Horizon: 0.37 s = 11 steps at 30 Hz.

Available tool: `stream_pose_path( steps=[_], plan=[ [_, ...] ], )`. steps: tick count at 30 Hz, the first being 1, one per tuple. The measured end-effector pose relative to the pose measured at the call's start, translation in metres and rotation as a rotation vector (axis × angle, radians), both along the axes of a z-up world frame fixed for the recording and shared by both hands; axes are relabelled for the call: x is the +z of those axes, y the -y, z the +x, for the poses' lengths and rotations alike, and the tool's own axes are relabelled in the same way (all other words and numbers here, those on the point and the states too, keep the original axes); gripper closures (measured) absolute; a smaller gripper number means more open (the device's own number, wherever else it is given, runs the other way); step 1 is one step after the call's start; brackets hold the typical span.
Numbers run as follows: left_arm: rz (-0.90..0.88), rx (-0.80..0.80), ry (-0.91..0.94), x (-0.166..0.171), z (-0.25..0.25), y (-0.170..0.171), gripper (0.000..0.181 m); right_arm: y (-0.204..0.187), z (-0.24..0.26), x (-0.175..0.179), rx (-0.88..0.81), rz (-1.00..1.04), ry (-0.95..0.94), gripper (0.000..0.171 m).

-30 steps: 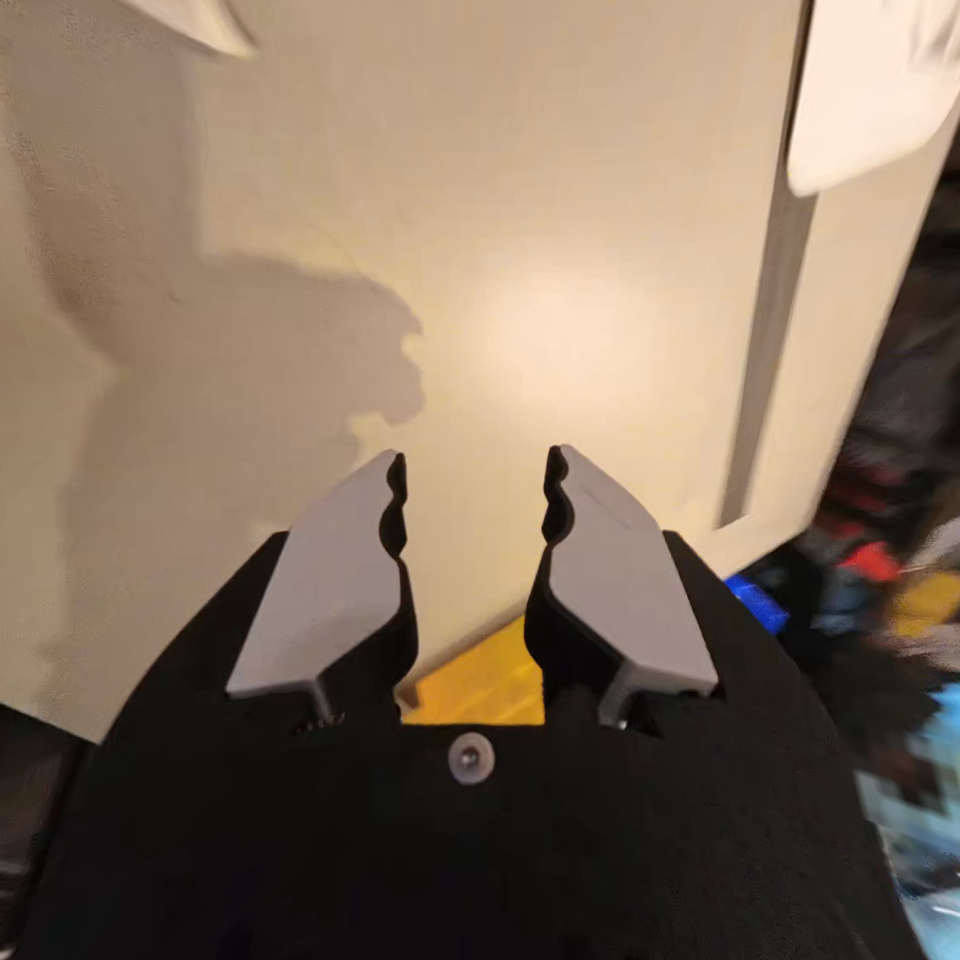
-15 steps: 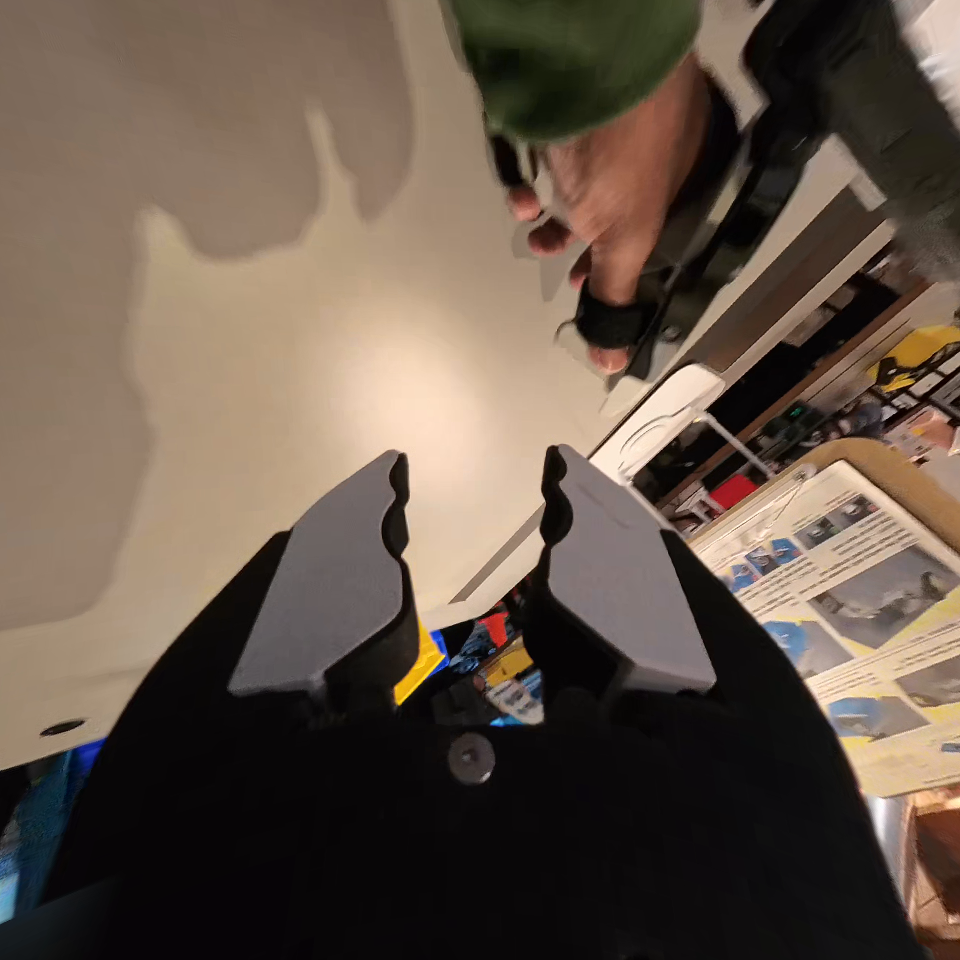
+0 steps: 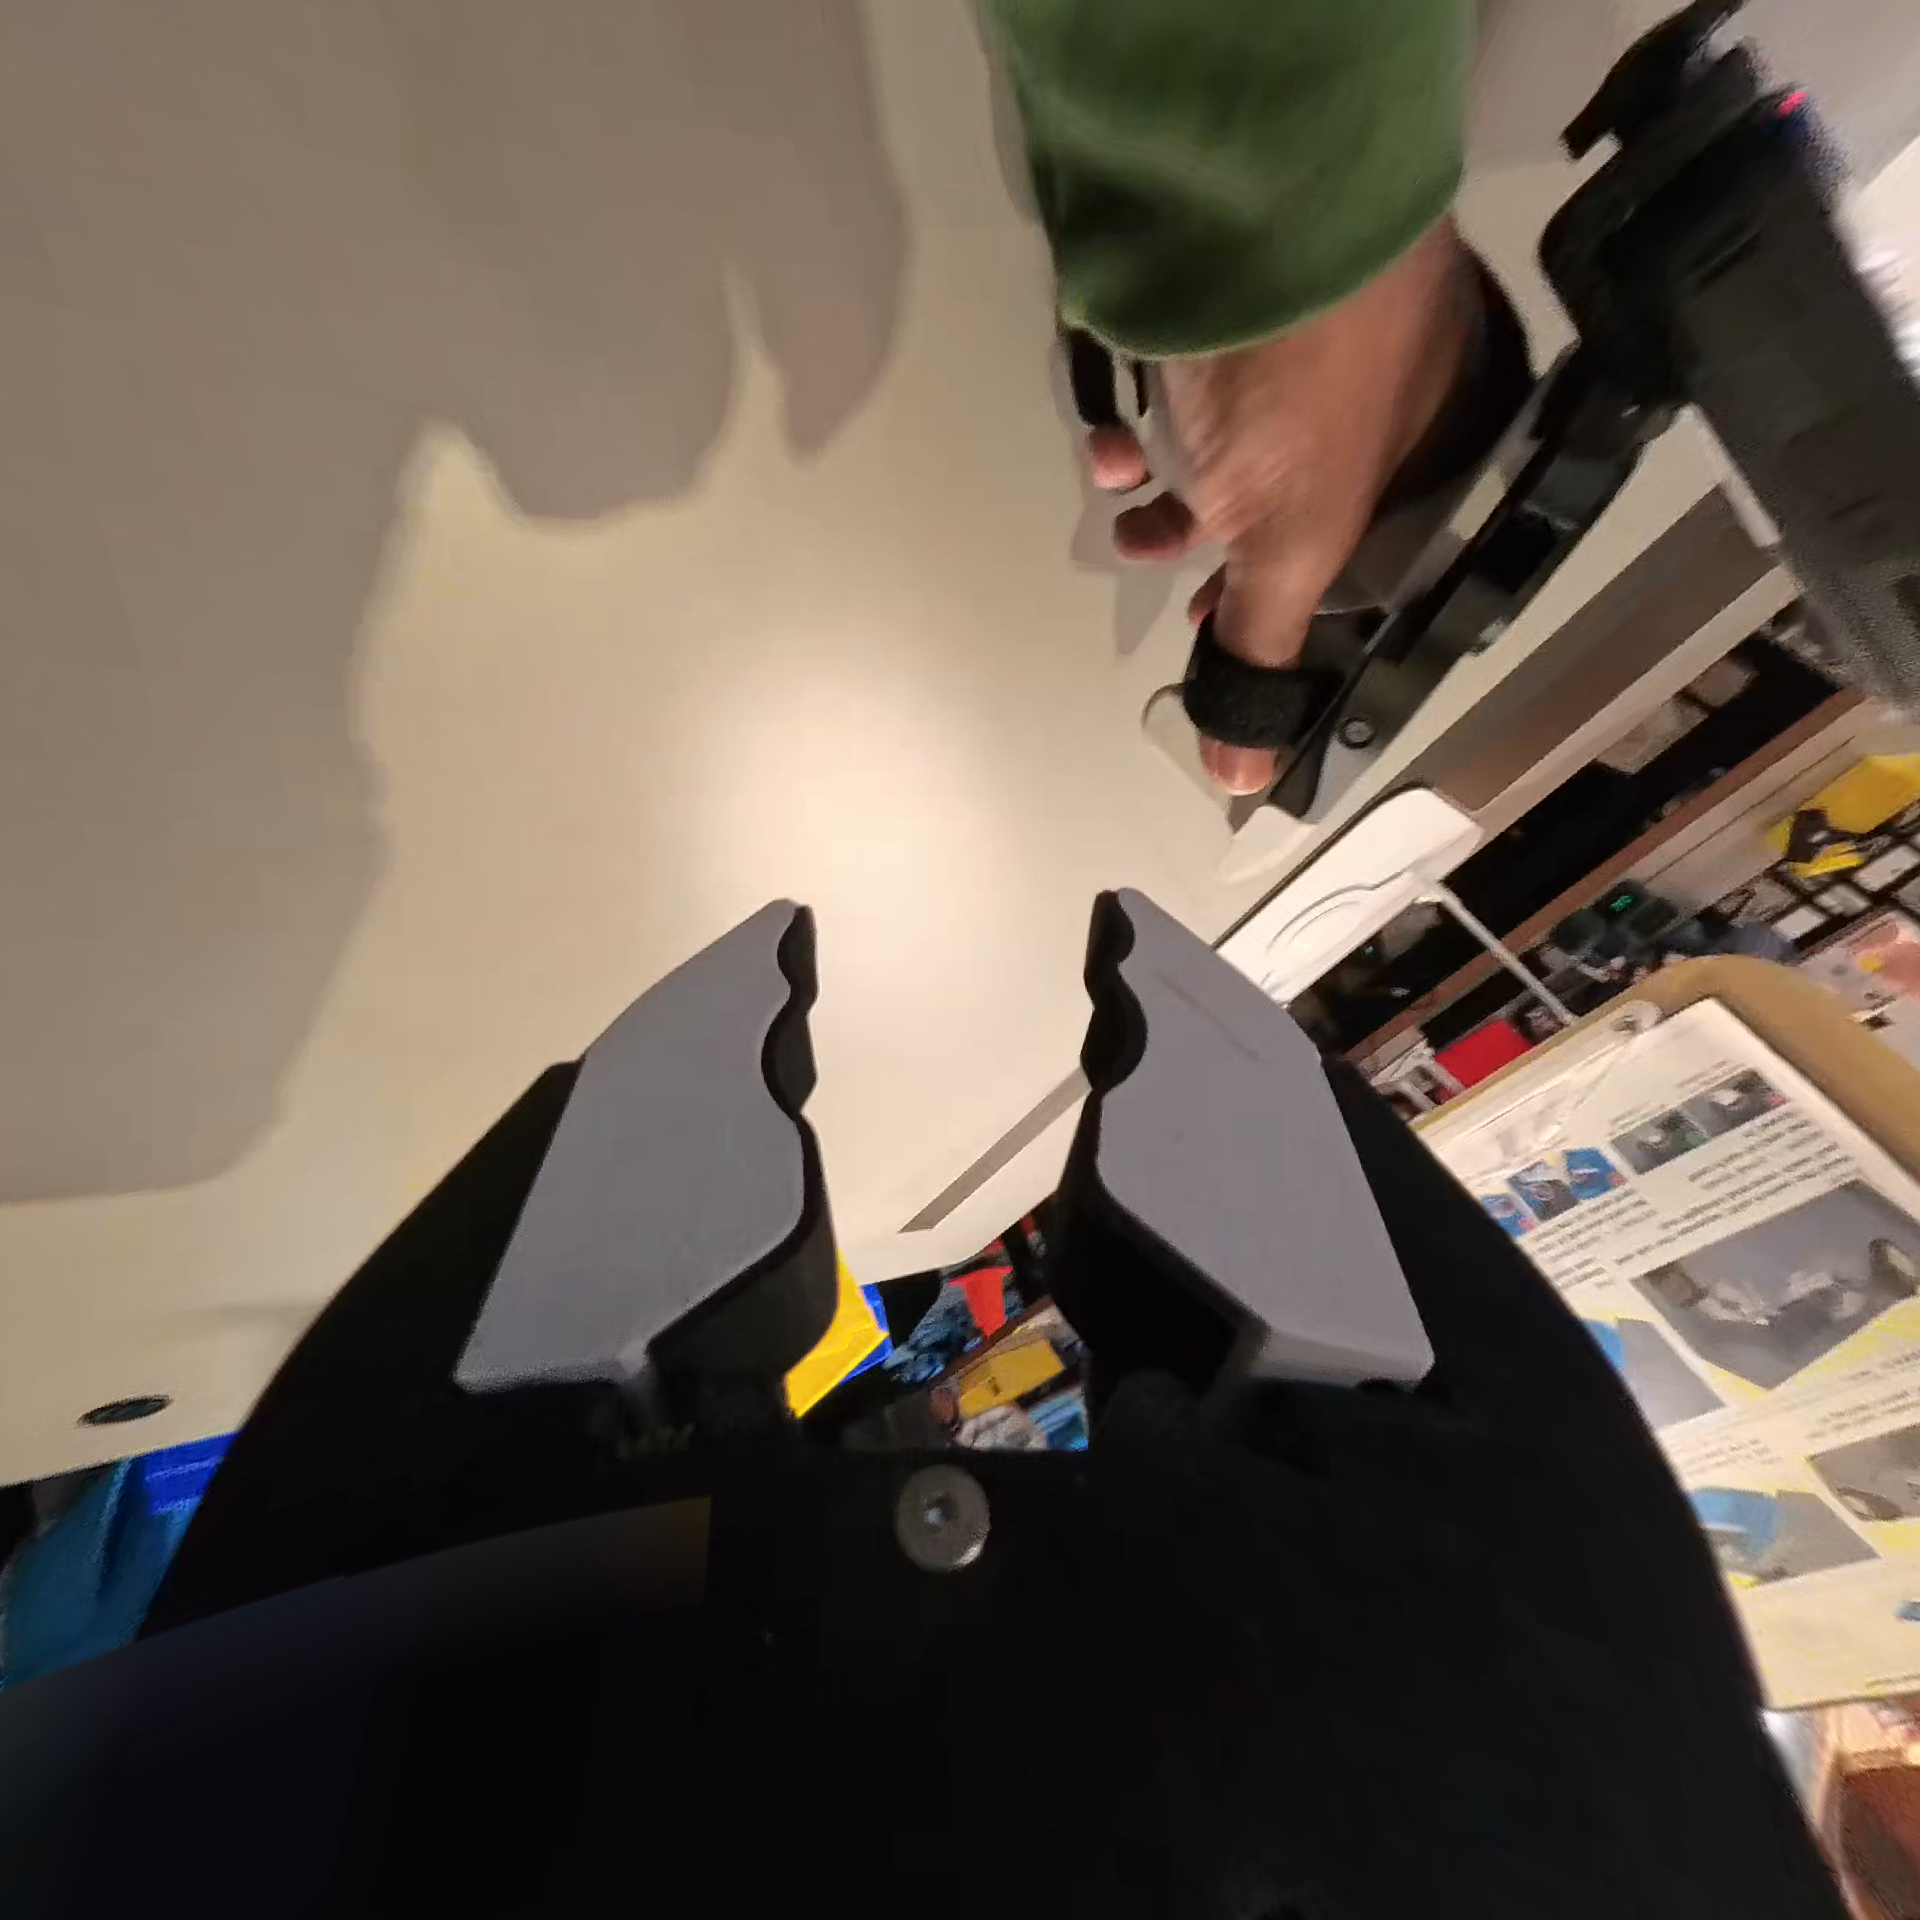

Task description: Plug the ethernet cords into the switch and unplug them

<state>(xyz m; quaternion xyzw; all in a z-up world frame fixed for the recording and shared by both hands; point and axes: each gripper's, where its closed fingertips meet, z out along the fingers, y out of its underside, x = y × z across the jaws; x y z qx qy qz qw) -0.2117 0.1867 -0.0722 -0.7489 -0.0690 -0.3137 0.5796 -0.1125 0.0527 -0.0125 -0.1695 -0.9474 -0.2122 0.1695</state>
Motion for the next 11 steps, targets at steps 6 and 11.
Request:
stream_pose_path(
  steps=[6,11],
  plan=[
    [0.001,-0.001,0.003,0.000,0.000,0.000,0.138,-0.011,-0.010,-0.004,-0.032,0.031,-0.015,0.120],
    [0.001,-0.012,-0.010,0.000,0.003,0.000,0.138,-0.004,0.003,-0.008,0.031,0.054,0.029,0.118]
  ],
)
